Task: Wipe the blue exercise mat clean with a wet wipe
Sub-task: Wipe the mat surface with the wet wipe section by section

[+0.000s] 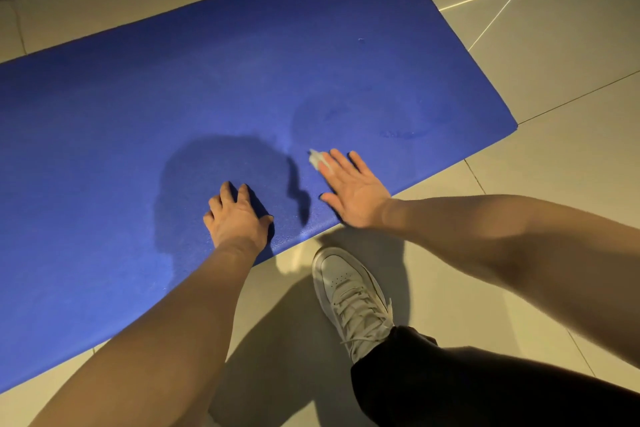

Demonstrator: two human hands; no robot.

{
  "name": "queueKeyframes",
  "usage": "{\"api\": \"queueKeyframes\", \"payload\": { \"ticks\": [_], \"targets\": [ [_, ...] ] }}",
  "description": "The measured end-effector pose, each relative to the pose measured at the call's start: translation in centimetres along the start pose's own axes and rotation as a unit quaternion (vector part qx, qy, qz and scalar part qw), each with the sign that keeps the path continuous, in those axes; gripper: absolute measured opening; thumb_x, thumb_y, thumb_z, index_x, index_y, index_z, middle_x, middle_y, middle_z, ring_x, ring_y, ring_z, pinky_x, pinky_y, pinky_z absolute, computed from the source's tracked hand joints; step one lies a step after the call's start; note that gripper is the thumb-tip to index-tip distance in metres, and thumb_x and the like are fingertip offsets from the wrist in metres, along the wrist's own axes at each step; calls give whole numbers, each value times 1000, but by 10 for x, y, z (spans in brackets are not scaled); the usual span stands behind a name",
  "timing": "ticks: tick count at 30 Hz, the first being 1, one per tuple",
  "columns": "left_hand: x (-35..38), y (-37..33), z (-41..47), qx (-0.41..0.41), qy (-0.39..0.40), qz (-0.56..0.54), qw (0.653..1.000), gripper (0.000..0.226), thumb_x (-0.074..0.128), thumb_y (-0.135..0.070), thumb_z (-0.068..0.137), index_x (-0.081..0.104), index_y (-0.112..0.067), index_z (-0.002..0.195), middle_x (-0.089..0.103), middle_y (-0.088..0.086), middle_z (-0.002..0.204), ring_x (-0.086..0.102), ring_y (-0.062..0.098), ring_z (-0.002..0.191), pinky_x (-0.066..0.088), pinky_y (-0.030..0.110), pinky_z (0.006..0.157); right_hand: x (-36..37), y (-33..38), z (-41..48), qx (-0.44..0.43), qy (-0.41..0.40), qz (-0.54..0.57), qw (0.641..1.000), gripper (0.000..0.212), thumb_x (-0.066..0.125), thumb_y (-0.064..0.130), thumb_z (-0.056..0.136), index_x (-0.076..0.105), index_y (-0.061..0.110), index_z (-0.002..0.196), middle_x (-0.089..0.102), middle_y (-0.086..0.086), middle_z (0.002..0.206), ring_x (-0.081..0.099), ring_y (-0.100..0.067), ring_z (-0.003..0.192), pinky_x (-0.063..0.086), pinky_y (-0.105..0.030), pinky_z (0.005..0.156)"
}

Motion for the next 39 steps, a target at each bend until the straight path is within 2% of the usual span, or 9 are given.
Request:
{"api": "queueKeyframes", "payload": {
  "ticks": [5,9,13,18,24,28,31,36,39],
  "targets": [
    [2,-3,-4,-4,4,-5,1000,75,66,-49,91,31,-21,151,15,8,161,20,35,141,24,48,115,-1,-32,-26,105,-9,30,994,72,19,52,107,-8,16,163,-13,4,171,-9,-22,158,3,-50,127],
    [2,-6,-4,-11,4,-10,1000,74,67,-45,90,32,-19,150,15,8,160,20,35,141,24,48,114,15,7,-29,1,-11,32,999,72,29,49,103,14,14,163,11,1,171,11,-24,157,11,-49,126],
    [3,-4,-3,-11,2,-16,1000,74,67,-45,90,33,-20,150,15,8,161,19,35,141,24,49,114,23,7,-37,-96,6,-22,995,66,21,49,108,19,13,163,22,-6,168,18,-25,156,14,-50,126],
    [4,0,-3,-2,-3,-17,1000,73,67,-47,90,34,-22,150,18,8,160,21,36,140,24,50,114,6,-35,-64,-110,32,-43,992,70,29,44,110,-14,26,162,-8,9,171,-7,-16,158,2,-46,128],
    [4,-1,-4,1,-4,-16,1000,73,67,-47,90,34,-22,149,18,8,160,21,35,140,25,50,114,6,-31,-60,-144,54,-40,987,69,30,43,111,-10,22,163,-6,4,172,-11,-17,157,5,-50,127],
    [3,0,-3,3,0,-8,1000,73,67,-47,90,34,-22,150,17,7,160,22,35,139,25,49,114,2,11,-37,-258,65,-40,963,65,32,37,110,-2,23,164,0,4,172,-8,-15,157,-5,-47,127],
    [2,0,-3,3,4,2,1000,73,68,-46,89,34,-23,149,18,7,160,23,35,139,26,49,113,4,29,-25,-325,67,-65,941,60,32,32,109,12,18,164,8,1,172,-5,-18,158,-1,-50,127],
    [0,1,-4,12,9,4,1000,72,68,-41,90,34,-23,150,17,7,160,23,35,139,25,49,114,-10,-6,-27,-349,80,-100,928,61,26,38,111,-1,27,164,3,10,171,-6,-17,158,-1,-49,127],
    [0,3,-5,14,14,8,1000,73,67,-41,90,32,-23,151,16,7,161,22,35,139,24,48,114,-17,-31,-33,-348,94,-128,924,60,24,38,111,-1,25,164,0,11,171,-6,-18,158,3,-51,127]
  ]
}}
Point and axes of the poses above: each hand's wrist, its own z-axis towards the middle knuckle, its own x-axis out of the palm, y = z × x, the point moved 2 cm from there along z, towards the middle knuckle
